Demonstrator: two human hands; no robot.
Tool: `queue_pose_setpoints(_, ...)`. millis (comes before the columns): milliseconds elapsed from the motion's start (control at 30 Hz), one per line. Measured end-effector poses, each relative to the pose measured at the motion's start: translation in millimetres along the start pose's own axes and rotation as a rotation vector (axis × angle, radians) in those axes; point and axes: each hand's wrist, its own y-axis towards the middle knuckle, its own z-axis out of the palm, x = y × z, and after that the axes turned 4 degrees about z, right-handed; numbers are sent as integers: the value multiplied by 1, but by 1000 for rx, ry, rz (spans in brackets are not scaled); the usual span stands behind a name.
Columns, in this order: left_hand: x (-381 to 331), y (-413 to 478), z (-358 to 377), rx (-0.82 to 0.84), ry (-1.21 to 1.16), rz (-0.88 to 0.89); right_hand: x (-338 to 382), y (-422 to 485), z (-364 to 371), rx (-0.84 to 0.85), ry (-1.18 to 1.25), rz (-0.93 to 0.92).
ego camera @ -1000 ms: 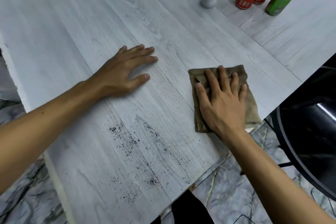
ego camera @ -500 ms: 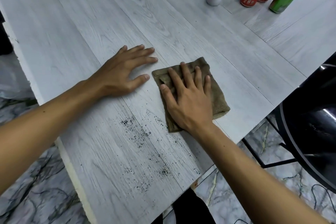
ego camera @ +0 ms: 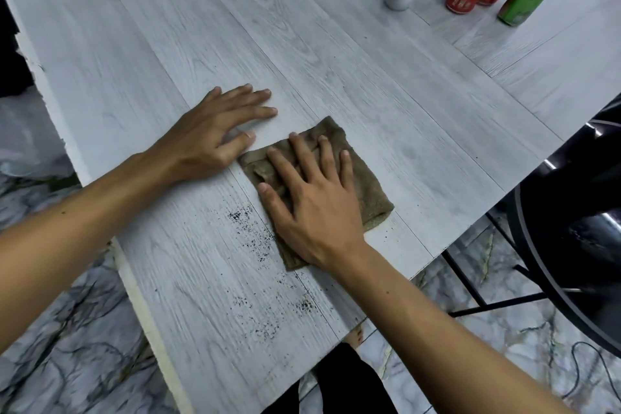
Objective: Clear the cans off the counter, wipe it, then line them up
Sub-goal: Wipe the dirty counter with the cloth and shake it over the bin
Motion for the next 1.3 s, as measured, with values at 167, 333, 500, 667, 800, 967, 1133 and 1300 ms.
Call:
queue_pose_setpoints(167, -2, -5, 3, 1, 8, 0, 15, -27, 5, 61, -39, -68)
queue_pose_setpoints(333, 0, -7, 5, 11, 17, 4, 18, -68, 9, 74, -33, -107)
queue_pose_setpoints(500, 0, -6, 7, 12, 24, 12, 5, -100, 7, 49, -28, -63)
queue_pose_setpoints(667, 2, -4, 7, 7, 28, 20, -5, -111, 3, 2, -12, 27)
queue_pose_setpoints(800, 2, -3, 9, 10, 31, 29, -21, -114, -3, -39, -16, 154)
queue_pose_setpoints(967, 3, -2, 10, 5, 35, 45, -48, -98, -16, -65, -19, 346)
queue_pose_setpoints(1133, -3, -2, 13, 9, 40, 64, -74, -74, -27, -93, -38, 442)
queue_pose_setpoints(1300, -4, -13, 10, 10, 31, 48, -73, -58, -25, -96, 2, 425)
